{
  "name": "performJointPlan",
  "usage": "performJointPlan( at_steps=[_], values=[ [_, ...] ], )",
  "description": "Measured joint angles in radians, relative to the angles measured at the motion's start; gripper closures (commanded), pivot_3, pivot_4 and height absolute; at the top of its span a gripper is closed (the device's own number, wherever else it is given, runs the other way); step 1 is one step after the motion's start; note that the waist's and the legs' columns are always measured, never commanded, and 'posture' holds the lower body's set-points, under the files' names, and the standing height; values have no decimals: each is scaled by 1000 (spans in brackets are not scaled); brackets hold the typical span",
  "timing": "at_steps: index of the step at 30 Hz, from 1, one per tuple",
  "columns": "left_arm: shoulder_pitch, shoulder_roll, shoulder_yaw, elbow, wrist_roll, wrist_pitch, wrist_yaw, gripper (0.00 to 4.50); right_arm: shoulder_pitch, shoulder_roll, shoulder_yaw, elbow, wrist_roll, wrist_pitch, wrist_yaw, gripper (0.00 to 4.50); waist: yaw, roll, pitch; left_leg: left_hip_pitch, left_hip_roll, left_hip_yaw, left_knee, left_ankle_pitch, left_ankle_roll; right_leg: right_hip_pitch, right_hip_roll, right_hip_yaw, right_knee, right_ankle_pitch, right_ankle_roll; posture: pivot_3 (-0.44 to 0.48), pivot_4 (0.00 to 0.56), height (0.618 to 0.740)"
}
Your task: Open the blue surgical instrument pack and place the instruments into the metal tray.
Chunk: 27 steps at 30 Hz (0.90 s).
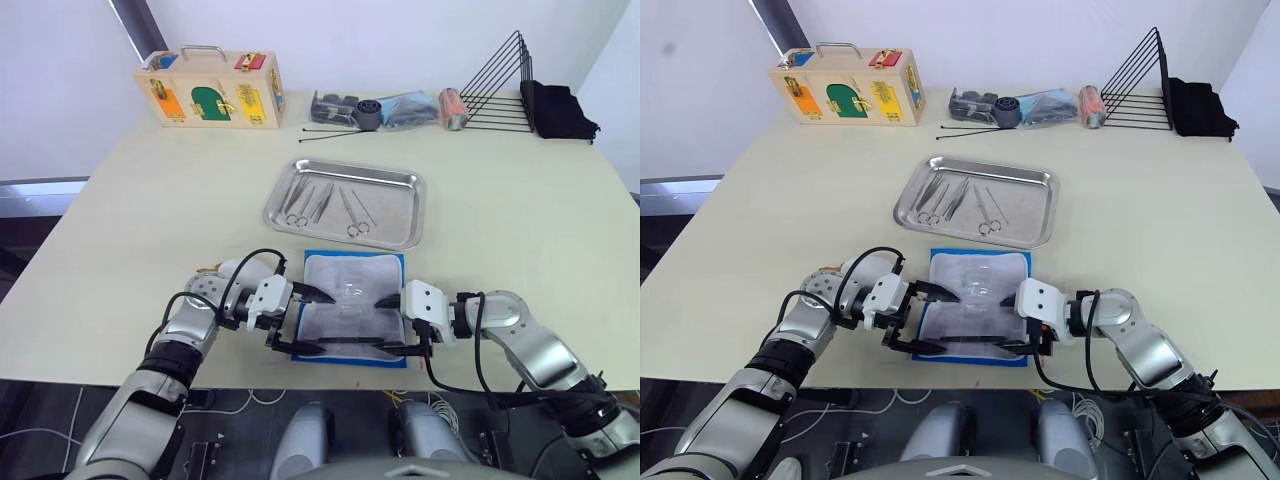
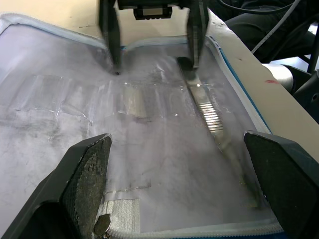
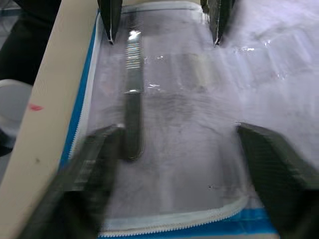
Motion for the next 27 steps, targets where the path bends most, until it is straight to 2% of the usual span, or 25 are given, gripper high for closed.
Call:
performJointPlan(
  at_steps=[2,5,16,27],
  values=[
    [0,0,0,0,0,0,0,0,3,-8,10,-5,0,-1,4,3349,-1,0,0,0,0,0,0,0,0,0,0,0,0,0,0,0,150,740],
    [1,4,1,0,0,1,0,0,5,-11,23,-11,2,-4,18,4473,-3,-1,0,1,0,0,0,0,0,1,0,0,0,0,0,0,150,740],
    [-11,4,-2,7,0,0,-1,0,7,-12,23,-19,4,-13,11,4473,-4,-1,-1,1,0,0,0,0,0,1,0,0,0,0,0,0,150,740],
    [-12,-9,-1,12,0,-1,-1,0,-14,-59,27,-156,-6,158,-13,4473,-1,-1,0,0,-1,-1,0,0,0,0,-1,0,0,0,0,0,150,740]
  ],
)
